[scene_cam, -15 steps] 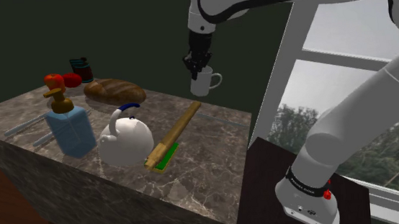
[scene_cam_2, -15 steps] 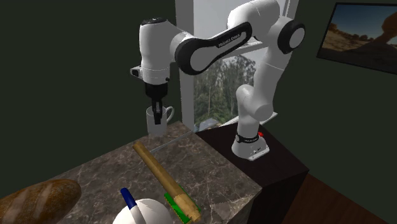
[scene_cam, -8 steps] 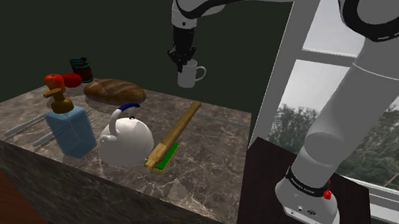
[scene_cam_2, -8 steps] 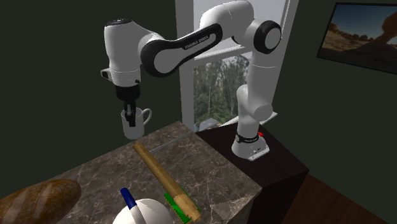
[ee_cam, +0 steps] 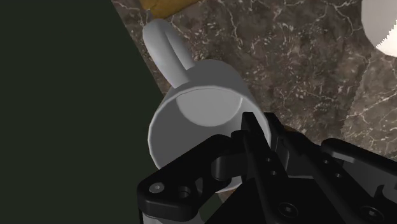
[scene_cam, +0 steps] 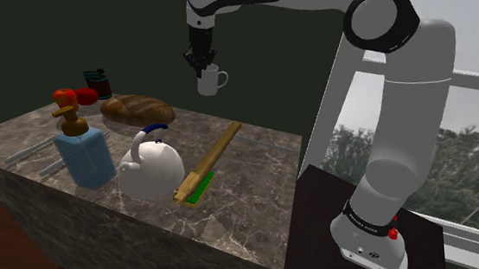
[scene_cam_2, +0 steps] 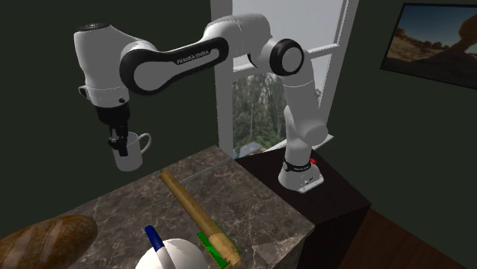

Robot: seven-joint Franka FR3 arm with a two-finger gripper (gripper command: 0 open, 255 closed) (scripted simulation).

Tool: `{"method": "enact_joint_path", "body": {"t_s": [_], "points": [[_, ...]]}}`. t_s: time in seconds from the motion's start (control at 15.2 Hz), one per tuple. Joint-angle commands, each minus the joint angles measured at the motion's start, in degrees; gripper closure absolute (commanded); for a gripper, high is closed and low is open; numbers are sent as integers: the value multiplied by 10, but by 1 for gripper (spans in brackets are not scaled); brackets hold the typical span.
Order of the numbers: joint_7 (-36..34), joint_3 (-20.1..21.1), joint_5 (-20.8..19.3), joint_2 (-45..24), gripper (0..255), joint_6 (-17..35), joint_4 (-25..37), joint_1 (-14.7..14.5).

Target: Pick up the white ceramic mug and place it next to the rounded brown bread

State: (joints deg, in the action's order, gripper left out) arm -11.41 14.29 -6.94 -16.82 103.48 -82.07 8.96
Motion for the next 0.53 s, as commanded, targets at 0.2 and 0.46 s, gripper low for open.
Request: {"method": "enact_joint_path", "body": {"t_s": [0.2,0.46], "points": [[8,-8,-23,-125,255,-57,180,-16],[6,-8,-22,-118,255,-21,137,-12]]}}
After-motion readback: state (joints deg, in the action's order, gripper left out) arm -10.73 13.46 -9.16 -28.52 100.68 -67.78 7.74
